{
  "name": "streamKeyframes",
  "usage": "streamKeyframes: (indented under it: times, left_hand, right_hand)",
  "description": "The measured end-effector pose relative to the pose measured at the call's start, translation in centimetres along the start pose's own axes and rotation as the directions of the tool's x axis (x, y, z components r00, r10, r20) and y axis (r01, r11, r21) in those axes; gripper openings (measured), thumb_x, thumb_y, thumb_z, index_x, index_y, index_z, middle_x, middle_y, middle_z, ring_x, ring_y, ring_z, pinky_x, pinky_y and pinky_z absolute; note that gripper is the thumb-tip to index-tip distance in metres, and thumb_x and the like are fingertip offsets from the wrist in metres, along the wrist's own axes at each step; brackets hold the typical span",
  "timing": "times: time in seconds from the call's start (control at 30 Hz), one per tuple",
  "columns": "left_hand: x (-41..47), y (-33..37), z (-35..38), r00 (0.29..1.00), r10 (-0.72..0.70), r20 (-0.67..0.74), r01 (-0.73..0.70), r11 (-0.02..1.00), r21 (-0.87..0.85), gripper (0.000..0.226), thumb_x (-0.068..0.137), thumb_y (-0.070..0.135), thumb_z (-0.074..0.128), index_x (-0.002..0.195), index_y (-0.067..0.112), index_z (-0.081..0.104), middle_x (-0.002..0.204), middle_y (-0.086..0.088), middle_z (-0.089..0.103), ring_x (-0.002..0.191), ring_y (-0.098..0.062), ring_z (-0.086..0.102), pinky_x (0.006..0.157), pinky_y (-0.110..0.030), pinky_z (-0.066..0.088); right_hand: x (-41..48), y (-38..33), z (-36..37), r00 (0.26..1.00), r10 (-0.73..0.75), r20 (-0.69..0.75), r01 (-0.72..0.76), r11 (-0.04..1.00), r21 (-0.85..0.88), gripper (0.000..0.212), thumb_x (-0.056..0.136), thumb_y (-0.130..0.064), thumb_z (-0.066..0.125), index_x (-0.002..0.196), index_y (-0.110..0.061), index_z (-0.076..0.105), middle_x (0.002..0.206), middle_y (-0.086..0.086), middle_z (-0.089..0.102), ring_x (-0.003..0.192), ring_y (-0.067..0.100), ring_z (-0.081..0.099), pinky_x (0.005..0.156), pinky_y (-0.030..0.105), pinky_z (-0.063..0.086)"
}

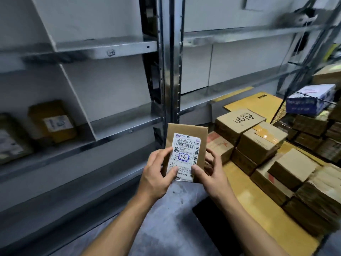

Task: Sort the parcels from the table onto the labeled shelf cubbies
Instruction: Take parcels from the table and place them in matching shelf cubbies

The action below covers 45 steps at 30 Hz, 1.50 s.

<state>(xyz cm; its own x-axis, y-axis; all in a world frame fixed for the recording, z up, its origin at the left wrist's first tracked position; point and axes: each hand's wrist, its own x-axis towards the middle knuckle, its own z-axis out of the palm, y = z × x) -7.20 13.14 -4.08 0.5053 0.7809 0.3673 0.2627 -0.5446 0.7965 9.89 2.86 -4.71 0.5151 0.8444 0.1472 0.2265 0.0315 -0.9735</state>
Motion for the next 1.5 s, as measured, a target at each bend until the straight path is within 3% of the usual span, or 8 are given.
streamKeyframes:
  times: [0.13,0.27,0.47,0.73,0.87,1.13,1.33,1.5]
  left_hand:
    - [0.2,-0.8,-5.6,0.998,0.004,-0.064,0.000,0.998,0.057,0.057,0.083,0.034,0.066,0.138,0.030,0.049,0.129,0.010,0.048,0.118,-0.007,0.052,0.099,-0.037,0.048]
    - [-0.1,-1.7,-10.9,0.993,0.024,-0.118,-0.011,0.993,0.117,0.057,0.087,0.030,0.068,0.139,0.032,0.046,0.131,0.008,0.046,0.117,-0.008,0.051,0.099,-0.038,0.048]
    - [-0.5,-2.6,-17.4,0.983,0.082,-0.163,-0.047,0.976,0.211,0.057,0.090,0.032,0.066,0.142,0.034,0.042,0.134,0.006,0.043,0.118,-0.007,0.048,0.101,-0.032,0.047]
    - [-1.3,-3.7,-26.6,0.972,0.143,-0.187,-0.081,0.949,0.304,0.055,0.089,0.041,0.058,0.141,0.035,0.041,0.139,0.011,0.038,0.122,0.002,0.038,0.094,-0.001,0.028]
    - [-2.7,-4.1,-32.8,0.950,0.162,-0.267,-0.042,0.913,0.407,0.051,0.087,0.048,0.051,0.135,0.030,0.049,0.129,0.015,0.044,0.118,-0.001,0.041,0.096,-0.012,0.030]
    - [-3.6,-4.2,-44.9,0.959,0.085,-0.272,0.165,0.612,0.773,0.050,0.090,0.043,0.052,0.136,0.023,0.049,0.129,-0.002,0.052,0.115,-0.024,0.047,0.099,-0.043,0.042]
    - [-2.9,-3.6,-50.9,0.950,0.008,-0.312,0.279,0.424,0.862,0.053,0.093,0.046,0.048,0.142,0.028,0.040,0.139,0.003,0.045,0.124,-0.021,0.042,0.102,-0.040,0.037]
    - [-1.8,-3.2,-54.9,0.931,0.031,-0.365,0.324,0.391,0.861,0.053,0.093,0.045,0.047,0.143,0.027,0.040,0.139,0.002,0.046,0.125,-0.022,0.041,0.102,-0.041,0.036]
  right_hand:
    - [1.2,-2.8,5.3,0.996,-0.079,0.034,0.080,0.996,-0.032,0.063,0.080,-0.038,0.073,0.132,-0.050,0.042,0.126,-0.013,0.064,0.118,0.008,0.062,0.102,0.044,0.052]
    - [2.0,-5.3,10.5,0.995,-0.099,0.034,0.099,0.995,-0.007,0.062,0.077,-0.043,0.076,0.119,-0.067,0.038,0.115,-0.024,0.062,0.106,-0.009,0.062,0.098,0.037,0.055]
    - [2.5,-8.5,17.2,0.992,-0.125,0.022,0.123,0.990,0.068,0.066,0.081,-0.036,0.082,0.109,-0.073,0.034,0.113,-0.022,0.062,0.108,0.001,0.065,0.096,0.046,0.057]
    - [2.5,-12.5,24.3,0.980,-0.195,0.037,0.185,0.967,0.177,0.061,0.072,-0.053,0.080,0.115,-0.069,0.040,0.114,-0.021,0.066,0.108,0.001,0.065,0.092,0.040,0.059]
    - [3.1,-15.2,28.1,0.963,-0.260,0.069,0.239,0.944,0.225,0.058,0.080,-0.039,0.082,0.113,-0.067,0.042,0.121,-0.013,0.066,0.115,0.009,0.064,0.097,0.047,0.056]
    - [5.1,-22.5,36.0,0.908,-0.374,0.188,0.307,0.900,0.309,0.060,0.083,-0.035,0.080,0.125,-0.050,0.041,0.129,-0.005,0.062,0.118,0.016,0.064,0.095,0.050,0.057]
    - [7.7,-28.7,42.6,0.865,-0.457,0.205,0.370,0.859,0.354,0.062,0.086,-0.036,0.078,0.131,-0.044,0.036,0.115,-0.018,0.062,0.113,0.011,0.065,0.093,0.045,0.059]
    - [10.3,-32.7,48.0,0.837,-0.506,0.209,0.398,0.825,0.402,0.064,0.089,-0.031,0.075,0.138,-0.034,0.035,0.111,-0.018,0.059,0.100,-0.003,0.065,0.090,0.036,0.060]
